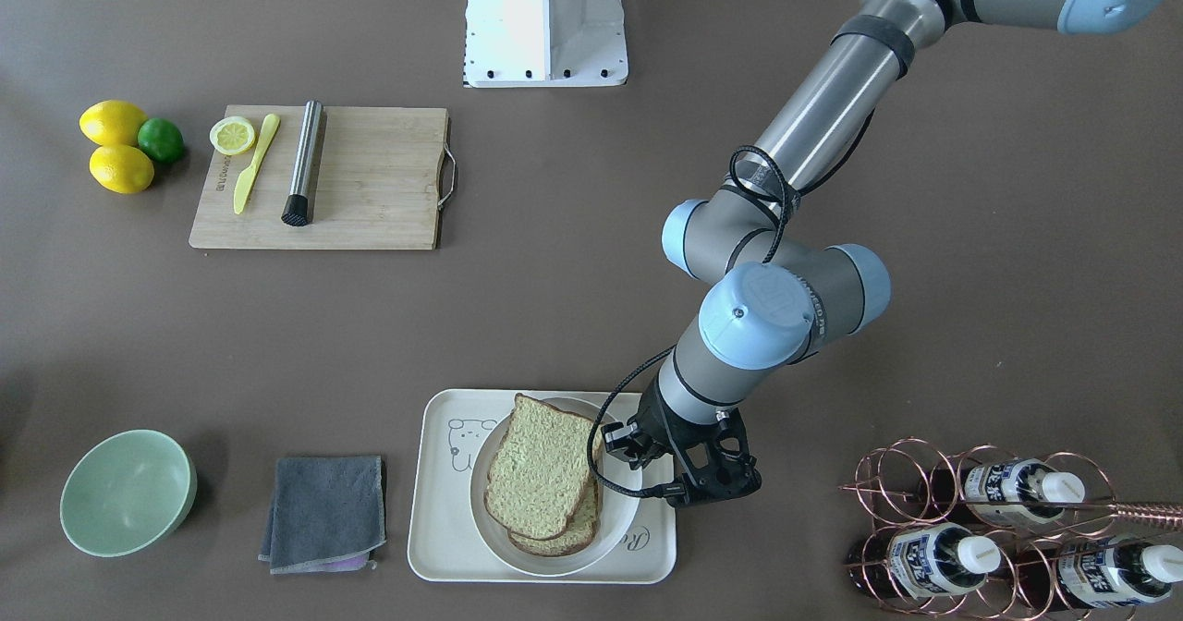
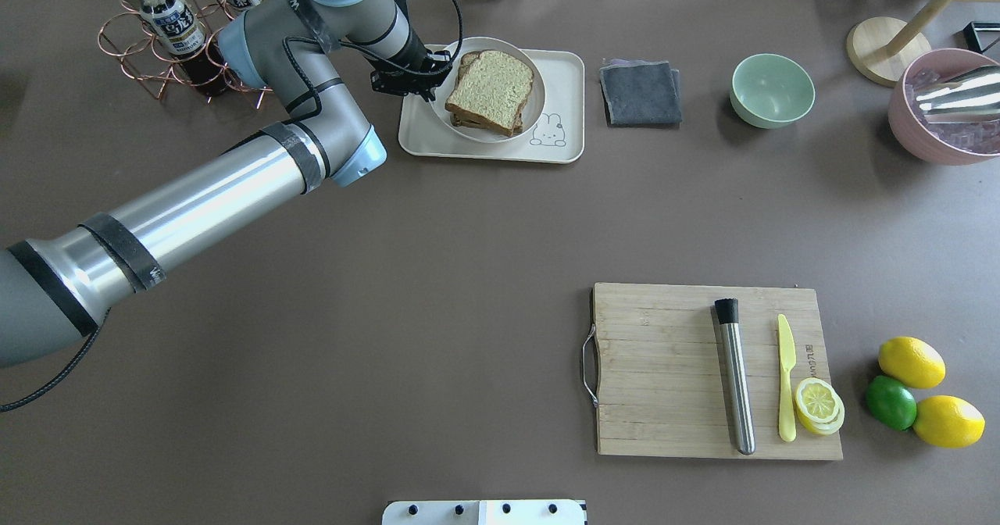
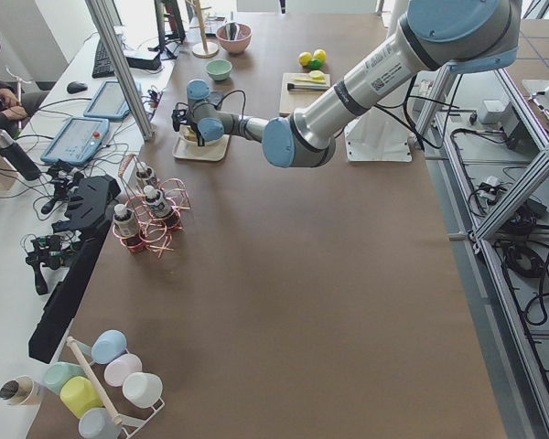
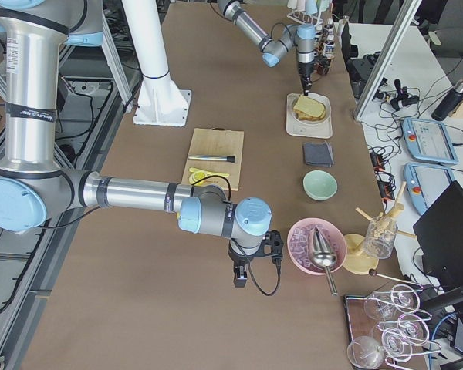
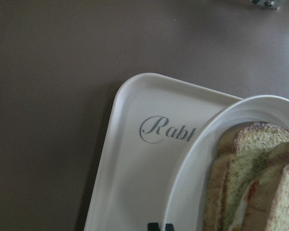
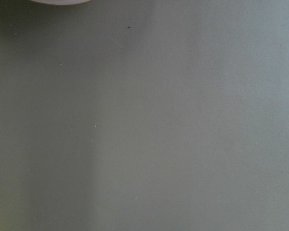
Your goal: Make sandwich and place on tray
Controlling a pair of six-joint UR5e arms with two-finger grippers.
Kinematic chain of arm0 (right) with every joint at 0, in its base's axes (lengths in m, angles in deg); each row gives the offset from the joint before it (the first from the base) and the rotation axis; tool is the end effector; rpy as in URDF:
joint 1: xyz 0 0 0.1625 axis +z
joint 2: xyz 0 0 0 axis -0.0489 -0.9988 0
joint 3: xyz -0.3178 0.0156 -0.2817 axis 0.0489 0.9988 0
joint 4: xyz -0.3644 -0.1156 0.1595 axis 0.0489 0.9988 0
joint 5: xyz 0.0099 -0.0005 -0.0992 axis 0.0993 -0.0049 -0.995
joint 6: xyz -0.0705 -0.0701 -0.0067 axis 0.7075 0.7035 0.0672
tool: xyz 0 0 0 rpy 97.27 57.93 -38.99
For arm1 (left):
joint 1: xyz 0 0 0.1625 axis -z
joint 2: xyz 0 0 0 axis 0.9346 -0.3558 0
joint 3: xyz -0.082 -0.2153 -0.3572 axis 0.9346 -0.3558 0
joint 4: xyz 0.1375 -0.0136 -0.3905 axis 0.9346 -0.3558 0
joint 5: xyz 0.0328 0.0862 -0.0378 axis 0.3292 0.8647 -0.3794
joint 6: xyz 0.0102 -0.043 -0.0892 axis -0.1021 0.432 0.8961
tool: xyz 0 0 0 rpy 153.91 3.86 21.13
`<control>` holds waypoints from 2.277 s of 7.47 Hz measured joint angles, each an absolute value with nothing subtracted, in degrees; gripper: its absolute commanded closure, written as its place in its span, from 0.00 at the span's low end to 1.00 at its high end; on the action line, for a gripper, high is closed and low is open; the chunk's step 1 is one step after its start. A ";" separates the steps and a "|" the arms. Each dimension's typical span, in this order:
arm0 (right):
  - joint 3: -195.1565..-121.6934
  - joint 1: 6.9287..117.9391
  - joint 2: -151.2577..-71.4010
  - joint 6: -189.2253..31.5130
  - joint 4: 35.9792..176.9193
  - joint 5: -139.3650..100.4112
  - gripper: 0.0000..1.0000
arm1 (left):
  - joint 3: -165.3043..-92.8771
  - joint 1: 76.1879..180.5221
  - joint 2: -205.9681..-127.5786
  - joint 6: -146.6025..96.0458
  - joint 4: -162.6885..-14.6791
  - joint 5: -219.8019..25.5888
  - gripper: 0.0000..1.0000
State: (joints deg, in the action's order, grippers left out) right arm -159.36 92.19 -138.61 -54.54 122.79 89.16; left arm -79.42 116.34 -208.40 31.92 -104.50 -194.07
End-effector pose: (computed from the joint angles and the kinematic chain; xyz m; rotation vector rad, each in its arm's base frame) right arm 0.0624 -0.4307 0.6914 -0.0598 -0.7318 -0.1002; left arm 0.5382 -0.7071 0.2515 0.1165 1.0329 -0.2247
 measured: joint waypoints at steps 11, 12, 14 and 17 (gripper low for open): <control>-159.13 92.19 -138.61 -54.62 122.78 89.16 0.00 | -119.95 118.69 -185.38 31.42 -89.43 -198.64 0.02; -159.08 92.19 -138.63 -54.58 122.78 89.16 0.00 | -128.74 118.67 -178.92 29.77 -87.35 -198.99 0.01; -159.06 92.19 -138.60 -54.43 122.79 89.15 0.00 | -141.30 121.52 -164.20 17.54 -84.66 -199.27 0.01; -158.99 92.25 -138.63 -54.29 122.78 89.03 0.00 | -143.10 135.79 -147.54 -13.23 -82.96 -201.60 0.02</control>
State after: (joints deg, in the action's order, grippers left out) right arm -158.99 92.25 -138.63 -54.29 122.78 89.03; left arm -143.10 135.79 -147.54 -13.23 -82.96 -201.60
